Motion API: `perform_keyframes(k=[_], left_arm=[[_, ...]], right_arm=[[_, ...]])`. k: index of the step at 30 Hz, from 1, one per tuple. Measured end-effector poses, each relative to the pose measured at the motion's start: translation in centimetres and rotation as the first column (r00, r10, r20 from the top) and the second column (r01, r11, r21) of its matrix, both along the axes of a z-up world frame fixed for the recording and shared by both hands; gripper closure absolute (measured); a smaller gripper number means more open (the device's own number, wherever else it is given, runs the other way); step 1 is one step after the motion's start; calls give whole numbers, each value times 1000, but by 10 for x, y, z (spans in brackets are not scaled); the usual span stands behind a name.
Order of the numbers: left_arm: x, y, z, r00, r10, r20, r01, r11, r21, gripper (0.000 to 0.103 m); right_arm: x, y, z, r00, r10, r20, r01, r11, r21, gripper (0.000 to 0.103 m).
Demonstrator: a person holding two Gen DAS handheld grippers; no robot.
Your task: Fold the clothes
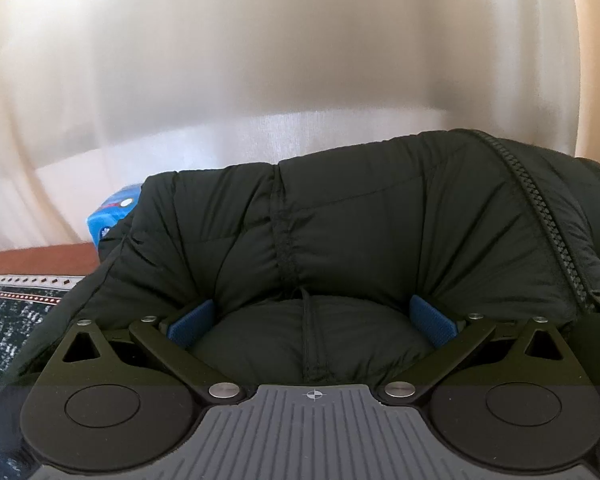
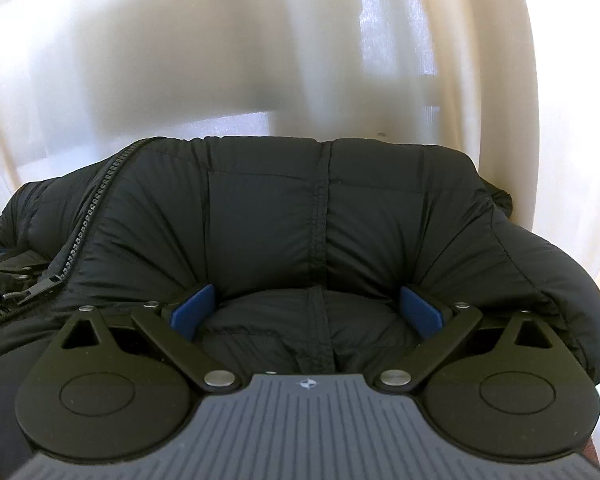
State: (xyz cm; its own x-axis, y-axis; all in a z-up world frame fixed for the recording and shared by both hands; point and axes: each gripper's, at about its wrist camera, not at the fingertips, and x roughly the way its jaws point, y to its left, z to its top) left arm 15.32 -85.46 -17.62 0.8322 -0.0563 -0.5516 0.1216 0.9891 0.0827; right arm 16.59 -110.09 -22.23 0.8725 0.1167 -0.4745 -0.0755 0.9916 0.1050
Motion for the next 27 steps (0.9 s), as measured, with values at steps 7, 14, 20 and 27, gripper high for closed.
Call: perform_keyframes(k=[7,14,20,27], left_arm=[[19,-9,34,978,6,-209,7,998,63,1],[-47,5,114,986,-28,-162,38,997,62,0],[-131,32,172,997,-81,-14,80,995,-51,0],[-158,63,184,999,-19,-49,11,989,-146,0]], right_arm=[[9,3,18,997,-25,-66,25,1000,-1,1],[-22,-4,110,989,25,-149,5,981,196,1],[-110,8,196,999,-9,-46,16,990,142,1],[-161,13,220,999,-18,-45,23,991,131,1]])
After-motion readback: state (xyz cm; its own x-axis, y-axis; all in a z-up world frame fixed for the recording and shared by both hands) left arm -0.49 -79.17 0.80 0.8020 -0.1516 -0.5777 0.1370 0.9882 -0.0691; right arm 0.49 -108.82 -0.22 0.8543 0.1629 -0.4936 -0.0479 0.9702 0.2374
